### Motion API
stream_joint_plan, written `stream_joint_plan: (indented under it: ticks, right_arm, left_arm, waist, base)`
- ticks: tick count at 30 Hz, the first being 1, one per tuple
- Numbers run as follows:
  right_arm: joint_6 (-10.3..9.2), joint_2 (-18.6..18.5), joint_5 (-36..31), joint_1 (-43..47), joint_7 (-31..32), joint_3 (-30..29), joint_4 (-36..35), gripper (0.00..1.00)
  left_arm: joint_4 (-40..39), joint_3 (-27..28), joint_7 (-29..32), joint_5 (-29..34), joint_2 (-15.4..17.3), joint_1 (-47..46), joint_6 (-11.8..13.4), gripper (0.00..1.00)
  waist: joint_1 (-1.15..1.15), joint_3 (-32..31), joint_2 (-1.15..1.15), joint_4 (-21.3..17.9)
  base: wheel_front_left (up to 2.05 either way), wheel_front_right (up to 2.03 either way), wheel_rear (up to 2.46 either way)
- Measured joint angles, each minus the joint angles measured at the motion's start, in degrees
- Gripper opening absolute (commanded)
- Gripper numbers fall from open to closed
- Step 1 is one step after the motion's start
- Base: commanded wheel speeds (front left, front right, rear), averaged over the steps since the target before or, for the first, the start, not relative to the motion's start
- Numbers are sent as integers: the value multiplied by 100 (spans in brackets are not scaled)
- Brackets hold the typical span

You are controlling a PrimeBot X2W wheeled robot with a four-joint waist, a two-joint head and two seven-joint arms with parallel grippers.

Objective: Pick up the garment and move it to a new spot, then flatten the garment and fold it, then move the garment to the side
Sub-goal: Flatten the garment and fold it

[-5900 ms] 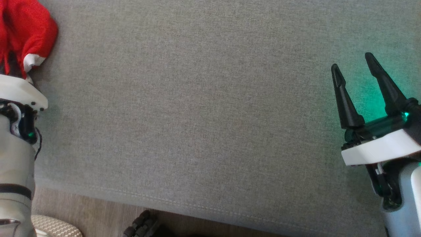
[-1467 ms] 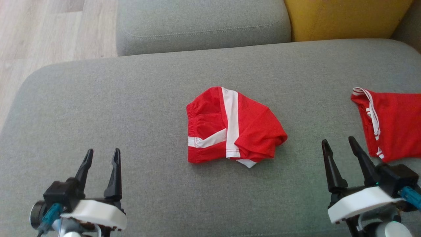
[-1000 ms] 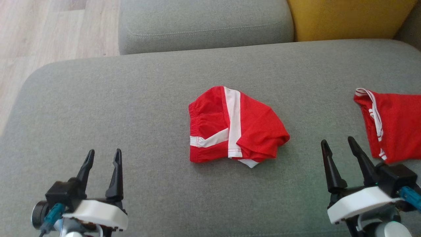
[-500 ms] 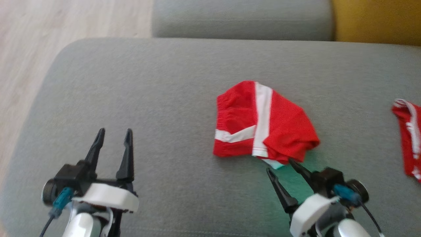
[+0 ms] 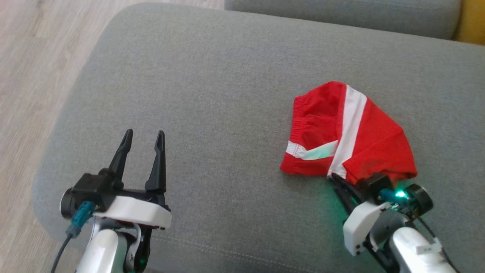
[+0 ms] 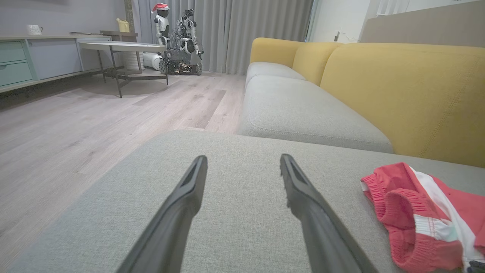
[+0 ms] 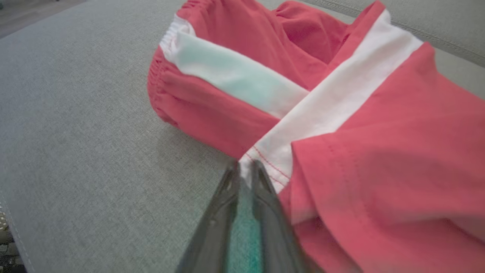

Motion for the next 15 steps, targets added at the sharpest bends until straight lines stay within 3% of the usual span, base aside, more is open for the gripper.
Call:
stream_joint_plan:
  ticks: [9, 15]
  right_arm:
    - [0, -146, 170, 2, -69, -659, -877, 0]
    - [0, -207, 174, -114, -49, -1582, -1116, 0]
  left_arm:
    - [-133, 194, 0, 164, -121, -5, -111, 100]
    - [-143, 220, 0, 258, -202, -62, -172, 100]
  waist:
    - [0, 153, 0, -69]
    - [0, 249, 0, -169]
  base:
    - [0, 0, 0]
    - [0, 0, 0]
